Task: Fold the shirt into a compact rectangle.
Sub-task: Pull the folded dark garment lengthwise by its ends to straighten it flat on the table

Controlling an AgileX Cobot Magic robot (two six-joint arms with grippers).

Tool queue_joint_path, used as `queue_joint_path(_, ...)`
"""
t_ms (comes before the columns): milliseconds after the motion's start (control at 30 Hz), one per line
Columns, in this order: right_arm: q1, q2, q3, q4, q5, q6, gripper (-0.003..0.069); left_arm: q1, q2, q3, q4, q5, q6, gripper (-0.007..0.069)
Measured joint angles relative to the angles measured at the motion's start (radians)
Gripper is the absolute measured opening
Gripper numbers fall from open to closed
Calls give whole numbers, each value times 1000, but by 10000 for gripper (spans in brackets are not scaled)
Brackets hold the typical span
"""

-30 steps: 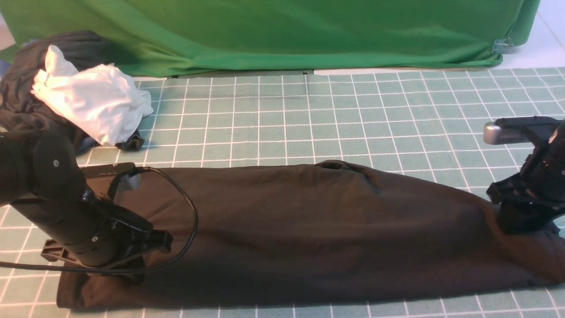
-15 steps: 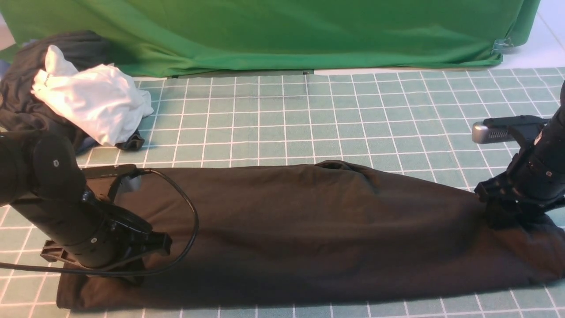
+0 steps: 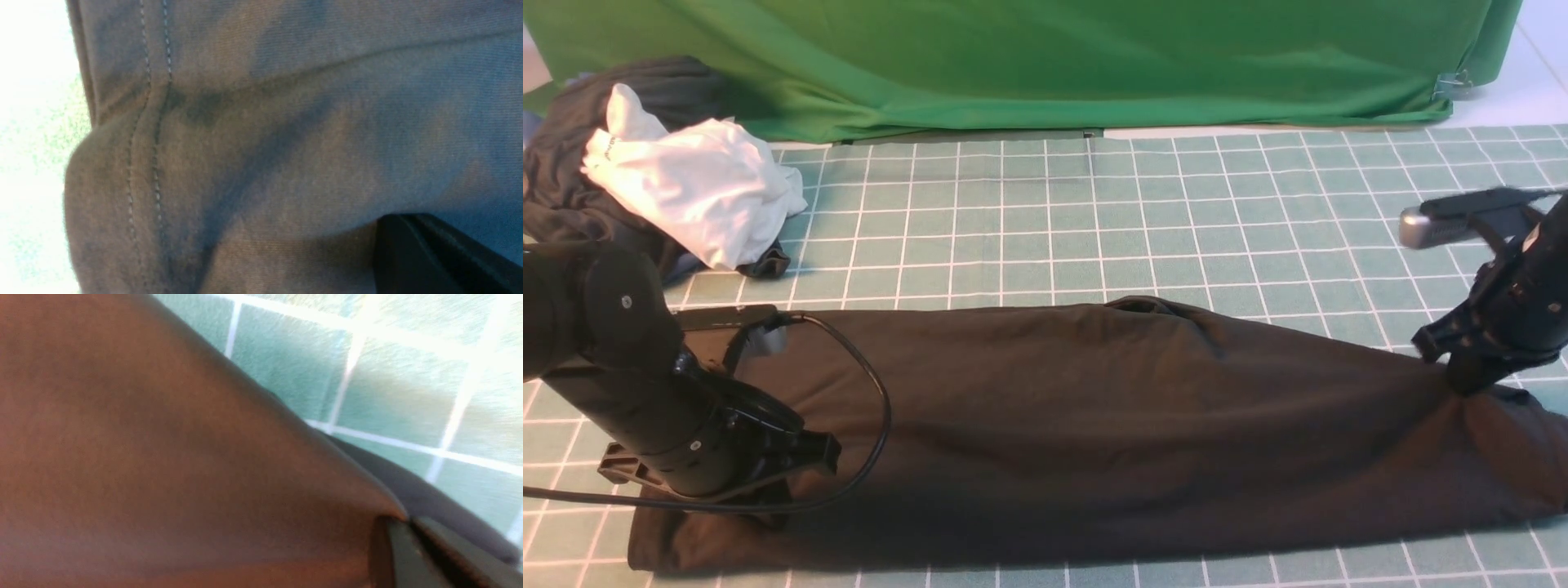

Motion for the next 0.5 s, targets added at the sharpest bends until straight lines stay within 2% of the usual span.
queue_joint_path(200, -36, -17, -1, -84, 5, 21, 15, 0, 0, 0, 0, 5, 7, 6)
queue_joint_path(433, -67, 25, -1, -90, 39, 44, 18, 0, 0, 0, -1, 14, 18, 6)
queue_joint_path(500, -66, 24, -2, -69, 70, 28, 47, 0, 0, 0, -1, 14, 17, 6)
